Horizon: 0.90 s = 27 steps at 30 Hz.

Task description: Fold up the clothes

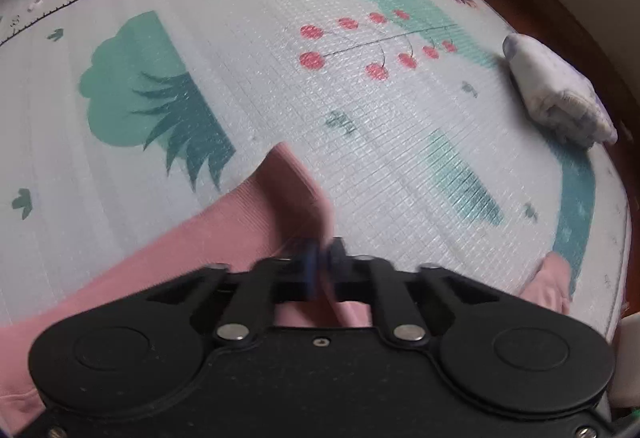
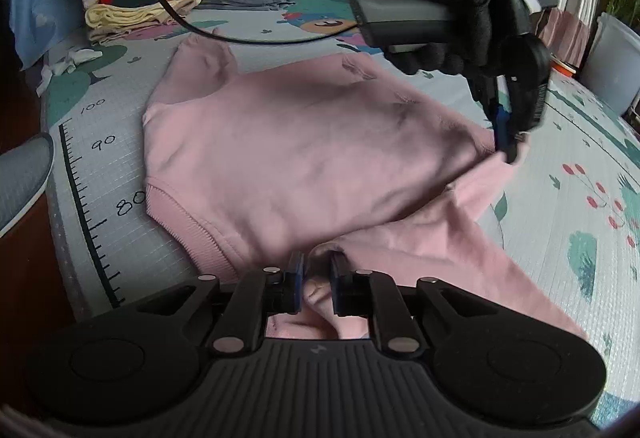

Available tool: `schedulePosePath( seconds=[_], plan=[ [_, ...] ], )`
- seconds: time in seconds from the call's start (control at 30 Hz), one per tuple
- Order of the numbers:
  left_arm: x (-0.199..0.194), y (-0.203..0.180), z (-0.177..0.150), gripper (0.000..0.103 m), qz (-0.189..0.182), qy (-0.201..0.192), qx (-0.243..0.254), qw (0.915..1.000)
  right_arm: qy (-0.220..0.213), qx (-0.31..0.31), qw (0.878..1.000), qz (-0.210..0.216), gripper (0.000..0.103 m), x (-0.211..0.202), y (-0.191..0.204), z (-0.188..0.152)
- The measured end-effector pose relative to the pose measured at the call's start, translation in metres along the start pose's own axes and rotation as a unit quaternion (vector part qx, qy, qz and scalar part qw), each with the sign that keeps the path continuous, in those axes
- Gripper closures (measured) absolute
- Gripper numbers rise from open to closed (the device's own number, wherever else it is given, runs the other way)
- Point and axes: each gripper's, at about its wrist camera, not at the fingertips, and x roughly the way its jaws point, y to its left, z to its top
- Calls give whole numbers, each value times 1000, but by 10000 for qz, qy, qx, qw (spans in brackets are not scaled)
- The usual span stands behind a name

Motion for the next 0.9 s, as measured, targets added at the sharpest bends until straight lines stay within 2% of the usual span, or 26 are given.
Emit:
schedulePosePath(
  seconds=[0.1, 0.2, 0.5, 0.57, 0.9],
  plan=[
    [-18, 6, -5, 102, -112, -124, 11, 9999, -32, 39, 10000, 36, 90, -1, -2, 0],
    [-27, 24, -11, 102, -149, -202, -237, 9994, -21, 88, 9999, 138, 92, 0, -4, 0],
    [-25, 45, -37, 102, -106, -82, -595, 9981, -79, 208, 9989, 402, 94, -3, -4, 3],
    [-22, 50, -38, 102, -81, -82, -729, 9973, -42, 225, 9988, 427, 94, 1, -4, 3],
    [-18, 58, -38, 100, -47, -33, -797, 9968, -39, 366, 9970, 685, 94, 14, -2, 9]
  ],
)
